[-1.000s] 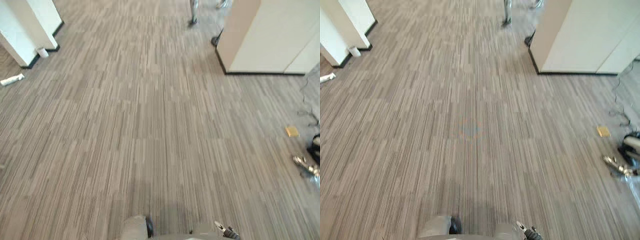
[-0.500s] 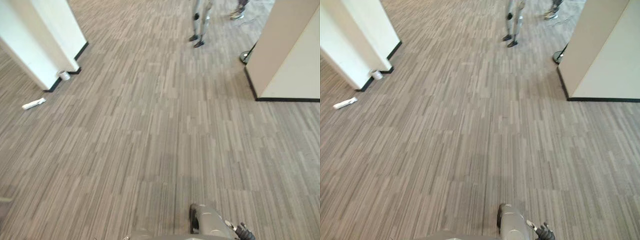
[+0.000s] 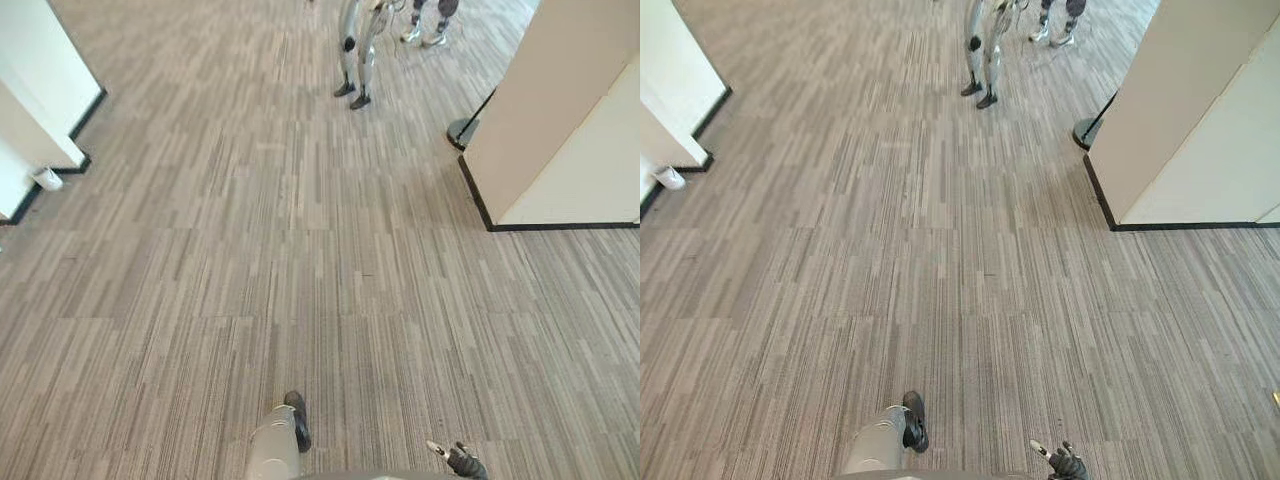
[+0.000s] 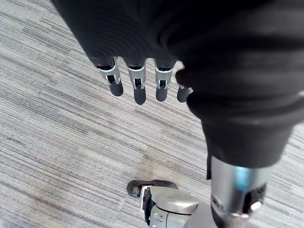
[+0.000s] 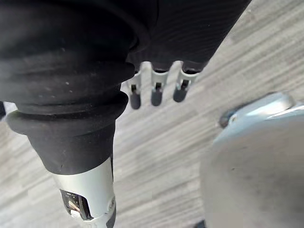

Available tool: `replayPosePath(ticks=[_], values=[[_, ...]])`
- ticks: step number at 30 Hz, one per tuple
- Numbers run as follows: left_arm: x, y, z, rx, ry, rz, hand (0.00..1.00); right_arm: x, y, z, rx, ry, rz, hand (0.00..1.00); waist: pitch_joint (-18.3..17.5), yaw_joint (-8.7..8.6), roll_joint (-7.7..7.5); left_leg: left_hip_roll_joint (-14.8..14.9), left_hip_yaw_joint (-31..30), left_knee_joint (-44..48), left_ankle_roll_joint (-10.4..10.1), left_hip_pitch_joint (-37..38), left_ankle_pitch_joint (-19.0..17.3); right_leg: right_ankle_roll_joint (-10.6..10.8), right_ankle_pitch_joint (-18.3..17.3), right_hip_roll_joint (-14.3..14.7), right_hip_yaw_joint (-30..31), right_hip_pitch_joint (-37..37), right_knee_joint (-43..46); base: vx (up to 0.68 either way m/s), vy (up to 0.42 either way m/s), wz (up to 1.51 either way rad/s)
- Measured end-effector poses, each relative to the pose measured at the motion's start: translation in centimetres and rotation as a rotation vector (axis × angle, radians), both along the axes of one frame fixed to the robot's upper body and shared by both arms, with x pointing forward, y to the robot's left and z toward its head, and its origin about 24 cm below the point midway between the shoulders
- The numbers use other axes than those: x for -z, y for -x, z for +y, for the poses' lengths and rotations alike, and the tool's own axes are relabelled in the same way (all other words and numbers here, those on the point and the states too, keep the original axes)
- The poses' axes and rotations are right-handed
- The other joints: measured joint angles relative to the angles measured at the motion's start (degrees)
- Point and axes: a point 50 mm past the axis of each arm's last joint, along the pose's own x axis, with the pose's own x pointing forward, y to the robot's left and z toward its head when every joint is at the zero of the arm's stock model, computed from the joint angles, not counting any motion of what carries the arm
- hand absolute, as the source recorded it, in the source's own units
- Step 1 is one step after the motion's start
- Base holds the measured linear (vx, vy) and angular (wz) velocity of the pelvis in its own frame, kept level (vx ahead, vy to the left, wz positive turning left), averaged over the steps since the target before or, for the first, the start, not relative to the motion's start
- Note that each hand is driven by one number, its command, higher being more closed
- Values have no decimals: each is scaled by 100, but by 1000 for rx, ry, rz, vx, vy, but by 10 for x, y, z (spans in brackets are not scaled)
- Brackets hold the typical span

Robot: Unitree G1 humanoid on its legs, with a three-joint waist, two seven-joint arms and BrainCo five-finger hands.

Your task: Organize washtable

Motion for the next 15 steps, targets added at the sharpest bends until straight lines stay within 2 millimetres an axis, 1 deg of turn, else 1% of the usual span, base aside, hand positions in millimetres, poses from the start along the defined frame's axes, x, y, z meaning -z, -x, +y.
replayPosePath(ticks=[1,2,3,4,5,6,7,8,9,10,11,12,13,14,15], values=[[0,1,-1,4,6,7,0,-1,-1,-2,-7,1,-6,0,11,-73,38,-58,-12,-291,-3,645,-130,-297,-217,8,-405,-407,683,647,145,5],[0,1,-1,18,5,10,0,-1,-1,-2,-13,1,-8,0,12,-91,42,-93,-6,-503,-4,875,-130,-513,-353,16,-563,-592,747,493,99,0],[0,0,0,27,5,10,0,-1,-1,-2,-15,2,-9,0,11,-121,74,-109,-11,-789,-10,1219,-136,-817,-532,57,-814,-885,656,278,48,-2],[0,-2,0,31,4,7,0,-1,0,-4,-13,7,-10,0,23,-132,105,-122,-35,-965,-16,1418,-141,-957,-617,65,-1038,-1110,507,398,50,10],[0,-8,0,40,4,-3,0,-2,0,-7,-3,16,-15,0,69,-139,183,-119,-107,-1264,-30,1755,-148,-1168,-744,57,-1455,-1473,-124,607,33,33],[1,-12,-3,49,7,-13,0,-3,1,-10,2,26,-20,0,107,-224,258,-88,-179,-1474,-87,1962,-178,-1239,-739,45,-1836,-1695,-1149,600,7,44],[1,-16,-4,52,9,-24,0,-3,3,-11,-1,30,-16,0,122,-249,299,-67,-238,-1545,-147,2069,-217,-1257,-674,50,-1986,-1757,-1758,500,-30,59],[1,-19,-5,56,9,-31,0,-3,4,-11,-1,33,-17,0,137,-282,333,-55,-292,-1666,-265,2263,-304,-1274,-350,52,-2147,-1808,-3011,560,-98,58],[1,-22,-6,60,9,-41,0,-3,9,-11,1,36,-11,0,141,-285,357,-44,-307,-1792,-393,2493,-415,-1306,-16,66,-2215,-1832,-4038,592,-116,56],[1,-22,-6,54,9,-42,0,-3,12,-11,2,37,-4,0,137,-292,370,-33,-332,-1841,-476,2620,-486,-1332,77,103,-2251,-1840,-4305,776,-163,50],[1,-19,-11,29,21,-44,0,-4,15,-15,2,48,-6,0,129,-319,511,106,-430,-1842,-622,2896,-627,-1555,395,222,-2197,-1845,-4138,729,-149,35],[1,-19,-12,6,22,-51,0,-4,18,-13,-13,43,11,0,82,-308,488,229,-447,-1371,-710,2887,-582,-1737,695,310,-2054,-1862,-3770,749,-179,29],[1,-20,-12,6,22,-53,0,-4,18,-13,-19,45,14,0,78,-304,544,331,-458,-923,-761,2751,-546,-1713,793,331,-2027,-1858,-3624,749,-228,15],[2,-21,-19,-29,37,-64,0,-5,17,-20,-28,63,12,0,51,-317,641,657,-523,299,-742,2352,-340,-1695,714,474,-2122,-1740,-3367,725,-264,7],[3,-22,-25,-74,50,-77,0,-7,15,-25,-36,81,4,0,66,-310,812,978,-633,1362,-708,1910,188,-1764,446,647,-2184,-1585,-3277,856,-247,-28]])
